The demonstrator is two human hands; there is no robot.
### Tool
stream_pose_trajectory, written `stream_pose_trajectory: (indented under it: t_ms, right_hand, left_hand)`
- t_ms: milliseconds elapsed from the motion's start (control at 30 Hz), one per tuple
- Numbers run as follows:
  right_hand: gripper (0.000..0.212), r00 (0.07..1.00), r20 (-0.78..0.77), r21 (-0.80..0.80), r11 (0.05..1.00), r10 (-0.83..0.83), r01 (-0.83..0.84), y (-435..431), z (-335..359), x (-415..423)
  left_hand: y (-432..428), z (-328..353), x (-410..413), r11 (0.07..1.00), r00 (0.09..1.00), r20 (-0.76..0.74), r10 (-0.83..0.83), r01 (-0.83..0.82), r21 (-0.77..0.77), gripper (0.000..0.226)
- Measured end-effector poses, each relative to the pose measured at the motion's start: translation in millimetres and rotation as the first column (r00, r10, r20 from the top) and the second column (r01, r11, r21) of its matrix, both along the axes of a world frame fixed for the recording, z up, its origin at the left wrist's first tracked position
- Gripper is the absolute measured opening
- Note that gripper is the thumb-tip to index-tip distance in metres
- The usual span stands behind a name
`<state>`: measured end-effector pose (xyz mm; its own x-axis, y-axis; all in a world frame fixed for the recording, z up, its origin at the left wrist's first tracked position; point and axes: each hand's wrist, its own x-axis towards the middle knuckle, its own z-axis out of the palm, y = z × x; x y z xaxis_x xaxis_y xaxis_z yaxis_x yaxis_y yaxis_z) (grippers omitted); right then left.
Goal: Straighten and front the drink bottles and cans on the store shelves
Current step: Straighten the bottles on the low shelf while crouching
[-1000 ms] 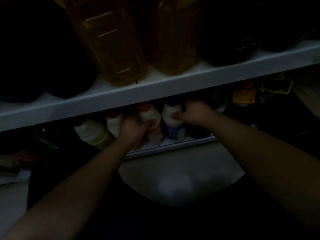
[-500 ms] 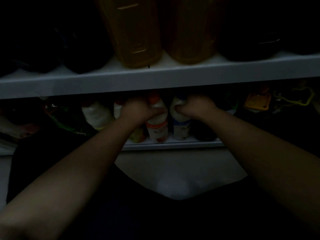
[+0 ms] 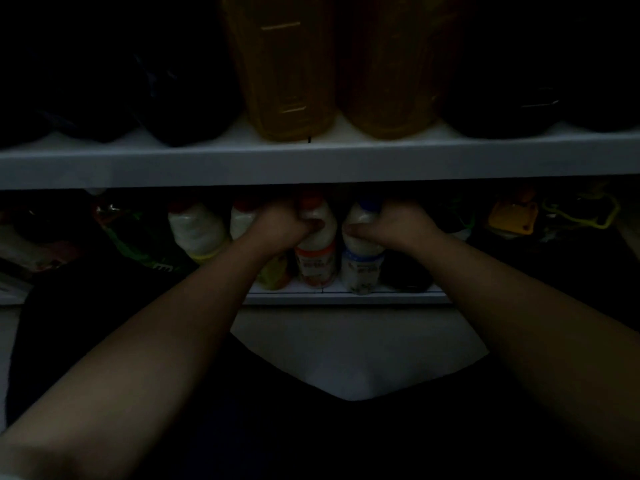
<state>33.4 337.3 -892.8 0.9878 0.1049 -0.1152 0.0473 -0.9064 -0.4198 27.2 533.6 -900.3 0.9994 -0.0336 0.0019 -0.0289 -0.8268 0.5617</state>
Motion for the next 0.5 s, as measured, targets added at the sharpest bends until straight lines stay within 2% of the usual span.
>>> stream_pose_trajectory:
  t_ms: [100,200,367,500]
  right_hand:
    - [0.079,0.999,-0.039,0.076,0.997,0.009,-0.006,-6,0,1]
    - [0.083,1.000,0.007,0.072,0.997,0.003,-0.003,-6,0,1]
    - [0.077,0.991,0.097,0.033,0.996,-0.088,0.086,5,-9,-2]
    - [0.066,0.973,0.161,0.063,0.986,-0.164,0.156,10,-15,-1]
  left_hand:
    - [-6,0,-11,0.986,0.984,0.110,0.138,-0.147,0.084,0.057]
    - [-8,0,-12,0.971,0.978,0.101,0.184,-0.197,0.133,0.057]
    - [1,3,0,0.995,0.996,0.009,0.083,-0.084,0.055,0.068]
    - [8,5,2,1.000,0.999,-0.049,0.002,-0.002,0.006,0.072]
